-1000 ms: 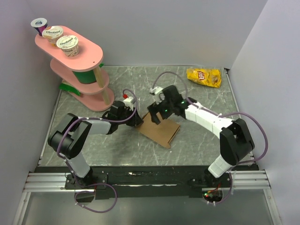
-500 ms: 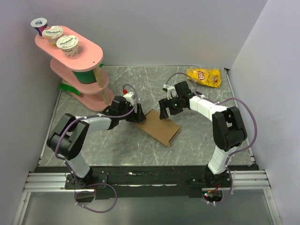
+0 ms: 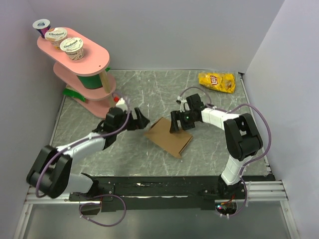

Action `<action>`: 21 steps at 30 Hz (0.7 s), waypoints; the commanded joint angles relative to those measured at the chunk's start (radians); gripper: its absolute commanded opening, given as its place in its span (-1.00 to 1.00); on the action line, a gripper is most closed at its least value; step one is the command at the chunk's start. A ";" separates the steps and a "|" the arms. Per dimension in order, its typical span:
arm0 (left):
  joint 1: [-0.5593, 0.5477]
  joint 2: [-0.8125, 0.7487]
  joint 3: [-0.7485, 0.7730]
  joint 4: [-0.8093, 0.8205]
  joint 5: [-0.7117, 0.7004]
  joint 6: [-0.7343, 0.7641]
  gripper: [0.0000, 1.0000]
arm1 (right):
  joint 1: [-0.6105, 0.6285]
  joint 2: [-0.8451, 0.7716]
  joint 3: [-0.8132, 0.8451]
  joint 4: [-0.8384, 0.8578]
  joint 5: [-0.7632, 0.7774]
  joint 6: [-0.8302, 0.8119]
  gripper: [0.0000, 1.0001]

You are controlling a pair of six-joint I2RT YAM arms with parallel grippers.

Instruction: Fold the paper box

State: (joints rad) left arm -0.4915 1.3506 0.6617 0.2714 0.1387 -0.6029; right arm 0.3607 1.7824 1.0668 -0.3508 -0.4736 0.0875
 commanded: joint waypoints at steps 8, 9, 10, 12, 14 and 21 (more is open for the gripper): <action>-0.001 -0.167 -0.341 0.271 0.197 -0.348 0.78 | 0.066 -0.087 -0.143 0.107 0.164 0.244 0.41; -0.001 -0.153 -0.356 0.313 0.215 -0.368 0.73 | 0.081 -0.089 -0.157 0.114 0.170 0.253 0.40; -0.001 -0.134 -0.388 0.354 0.231 -0.382 0.66 | 0.087 -0.092 -0.168 0.125 0.179 0.276 0.38; -0.001 -0.071 -0.408 0.449 0.262 -0.417 0.50 | 0.098 -0.110 -0.206 0.162 0.193 0.300 0.34; -0.001 -0.009 -0.441 0.518 0.282 -0.448 0.35 | 0.101 -0.123 -0.232 0.191 0.185 0.336 0.34; -0.001 0.200 -0.485 0.866 0.329 -0.543 0.13 | 0.115 -0.135 -0.257 0.214 0.191 0.356 0.32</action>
State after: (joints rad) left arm -0.4915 1.4597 0.1833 0.8421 0.4080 -1.0634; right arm 0.4519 1.6508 0.8425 -0.1120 -0.3408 0.4267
